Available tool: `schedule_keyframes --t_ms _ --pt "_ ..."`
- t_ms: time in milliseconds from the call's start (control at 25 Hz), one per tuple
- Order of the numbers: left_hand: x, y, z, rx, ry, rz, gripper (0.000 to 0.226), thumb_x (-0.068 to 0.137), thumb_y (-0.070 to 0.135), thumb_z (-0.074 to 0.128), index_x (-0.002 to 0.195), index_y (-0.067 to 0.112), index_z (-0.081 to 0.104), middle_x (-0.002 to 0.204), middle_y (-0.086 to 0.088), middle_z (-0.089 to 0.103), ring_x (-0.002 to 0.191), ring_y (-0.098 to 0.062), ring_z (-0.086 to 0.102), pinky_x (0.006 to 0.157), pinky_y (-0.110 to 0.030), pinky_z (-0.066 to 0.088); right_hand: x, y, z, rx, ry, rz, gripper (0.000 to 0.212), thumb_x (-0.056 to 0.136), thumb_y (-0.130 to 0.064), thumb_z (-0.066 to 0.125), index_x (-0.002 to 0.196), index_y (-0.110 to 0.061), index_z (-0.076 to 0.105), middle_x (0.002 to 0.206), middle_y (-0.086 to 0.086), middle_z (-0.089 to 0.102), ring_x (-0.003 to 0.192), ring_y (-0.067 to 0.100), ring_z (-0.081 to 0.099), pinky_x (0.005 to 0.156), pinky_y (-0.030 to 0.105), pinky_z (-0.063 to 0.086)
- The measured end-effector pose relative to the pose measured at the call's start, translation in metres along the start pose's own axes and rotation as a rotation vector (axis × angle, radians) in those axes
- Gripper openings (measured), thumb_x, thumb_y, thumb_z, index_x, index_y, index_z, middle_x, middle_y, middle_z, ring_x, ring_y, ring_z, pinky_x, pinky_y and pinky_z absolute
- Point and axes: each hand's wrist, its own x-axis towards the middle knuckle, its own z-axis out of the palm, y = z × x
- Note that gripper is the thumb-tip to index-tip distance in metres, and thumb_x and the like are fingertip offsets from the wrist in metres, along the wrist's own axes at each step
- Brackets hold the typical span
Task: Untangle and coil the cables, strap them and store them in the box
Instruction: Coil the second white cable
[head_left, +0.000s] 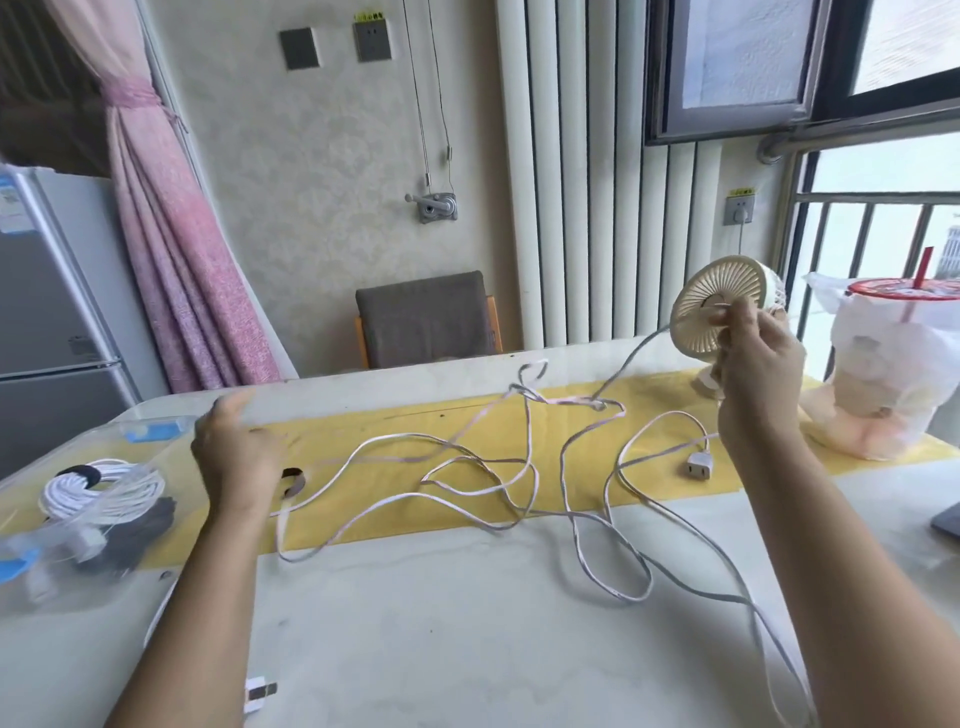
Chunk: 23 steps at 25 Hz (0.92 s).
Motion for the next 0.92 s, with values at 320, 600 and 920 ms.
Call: schedule_keyframes --t_ms 320,600,920 --pt "-0.120 0.170 0.028 -0.525 -1.109 0.498 0.028 0.084 0.026 0.069 0.109 0.024 0.057 0.094 0.011 0.066 0.091 -0.003 0.064 0.079 -0.018 0.050 -0.030 -0.033 0.006 -0.006 -1.193 0.263 0.033 0.078 -0.039 0.065 0.067 -0.008 0.063 0.050 -0.010 0.024 0.045 0.003 0.017 0.042 0.014 0.015" --pt "-0.101 0.145 0.037 -0.409 -1.324 0.219 0.041 0.096 0.032 0.050 0.058 0.018 0.044 0.049 0.004 0.028 0.043 -0.012 0.026 0.046 -0.020 0.032 -0.024 -0.035 0.007 0.070 -0.715 0.120 0.028 0.084 -0.037 0.058 0.067 -0.014 0.064 0.044 -0.013 0.025 0.043 0.005 0.012 0.042 0.016 0.012" --pt "-0.049 0.075 0.014 0.143 -0.252 0.646 0.015 0.088 0.016 0.059 0.074 0.011 0.054 0.070 -0.005 0.057 0.070 -0.032 0.053 0.057 -0.030 0.028 -0.008 -0.028 0.001 -0.379 -0.199 -0.165 0.030 0.093 -0.032 0.055 0.070 -0.018 0.069 0.050 -0.009 0.050 0.047 0.004 0.043 0.048 0.022 0.036"
